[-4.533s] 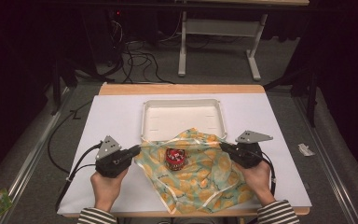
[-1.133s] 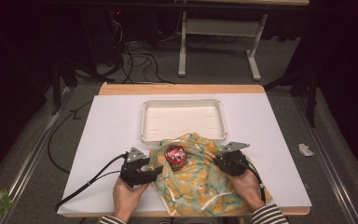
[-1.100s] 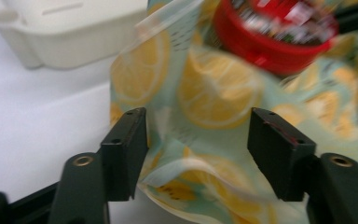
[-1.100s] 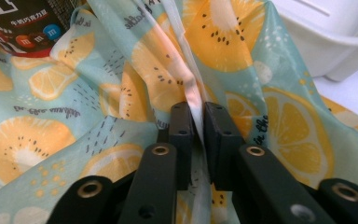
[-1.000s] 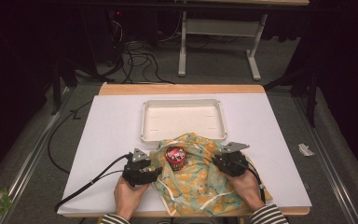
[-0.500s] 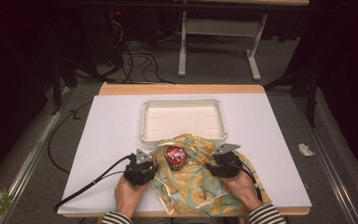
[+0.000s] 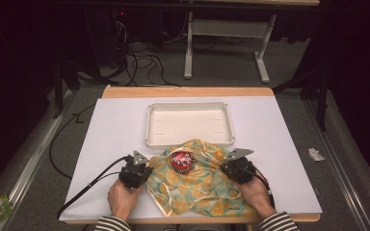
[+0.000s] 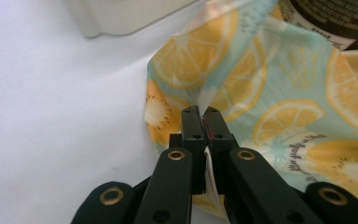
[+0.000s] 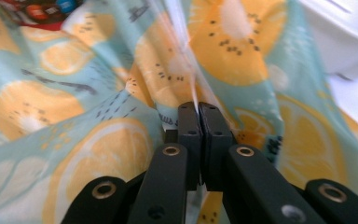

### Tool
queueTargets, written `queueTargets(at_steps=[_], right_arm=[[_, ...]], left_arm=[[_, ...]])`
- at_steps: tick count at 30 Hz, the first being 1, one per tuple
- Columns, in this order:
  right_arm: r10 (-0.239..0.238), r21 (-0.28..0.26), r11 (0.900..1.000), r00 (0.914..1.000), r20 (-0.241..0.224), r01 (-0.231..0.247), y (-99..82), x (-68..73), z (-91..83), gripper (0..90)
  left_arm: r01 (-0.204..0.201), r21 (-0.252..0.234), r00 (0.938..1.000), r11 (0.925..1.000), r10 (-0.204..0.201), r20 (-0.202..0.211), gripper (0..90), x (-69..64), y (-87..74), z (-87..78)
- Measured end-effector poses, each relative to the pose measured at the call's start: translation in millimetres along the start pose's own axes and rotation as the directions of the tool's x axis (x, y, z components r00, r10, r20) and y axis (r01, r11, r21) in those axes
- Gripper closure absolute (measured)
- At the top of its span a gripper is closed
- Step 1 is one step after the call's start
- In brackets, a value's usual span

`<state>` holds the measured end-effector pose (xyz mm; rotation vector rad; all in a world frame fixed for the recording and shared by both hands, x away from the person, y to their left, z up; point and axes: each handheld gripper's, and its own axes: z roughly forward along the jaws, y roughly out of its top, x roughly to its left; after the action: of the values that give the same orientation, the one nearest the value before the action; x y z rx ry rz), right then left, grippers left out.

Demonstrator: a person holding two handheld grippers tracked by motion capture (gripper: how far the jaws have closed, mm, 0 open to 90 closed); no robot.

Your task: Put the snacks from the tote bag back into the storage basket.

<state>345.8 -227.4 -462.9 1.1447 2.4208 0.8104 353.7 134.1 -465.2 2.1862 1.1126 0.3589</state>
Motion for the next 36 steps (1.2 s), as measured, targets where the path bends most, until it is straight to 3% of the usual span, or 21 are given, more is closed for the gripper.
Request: queueTargets(at_steps=[9, 19, 22, 25, 30, 36], right_arm=[[0.029, -0.013, 0.9995, 0.9994, 0.019, -0.029, 0.3, -8.5, -3.0, 88.8], [0.122, -0.027, 0.9922, 0.9925, 0.007, -0.122, 4.4, -20.8, -3.8, 89.1], [0.172, -0.016, 0.9849, 0.9851, -0.006, -0.172, 5.9, -25.6, -0.6, 89.3], [0.162, -0.004, 0.9868, 0.9868, -0.008, -0.162, 5.6, -24.8, 0.8, 89.3], [0.091, 0.016, 0.9957, 0.9954, 0.032, -0.091, -0.4, -21.8, -1.1, 89.3], [0.086, 0.021, 0.996, 0.9956, 0.037, -0.087, -10.8, -20.8, -5.0, 89.0]], left_arm=[[0.011, -0.012, 0.9995, 0.9999, -0.011, -0.029, 89.5, 13.3, 1.5, -8.0], [0.064, -0.041, 0.9978, 0.9971, -0.064, -0.017, 89.4, 19.7, 6.8, -2.1], [0.083, -0.047, 0.9964, 0.9954, -0.084, -0.01, 89.4, 21.6, 9.4, -0.5], [0.067, -0.028, 0.9976, 0.9974, -0.067, -0.013, 89.4, 21.1, 8.3, 3.6], [0.022, -0.017, 0.9992, 0.9996, -0.023, -0.034, 89.4, 20.1, 3.6, 3.0], [0.015, -0.016, 0.9995, 0.9998, -0.016, -0.026, 89.4, 20.9, 0.1, 0.8]])
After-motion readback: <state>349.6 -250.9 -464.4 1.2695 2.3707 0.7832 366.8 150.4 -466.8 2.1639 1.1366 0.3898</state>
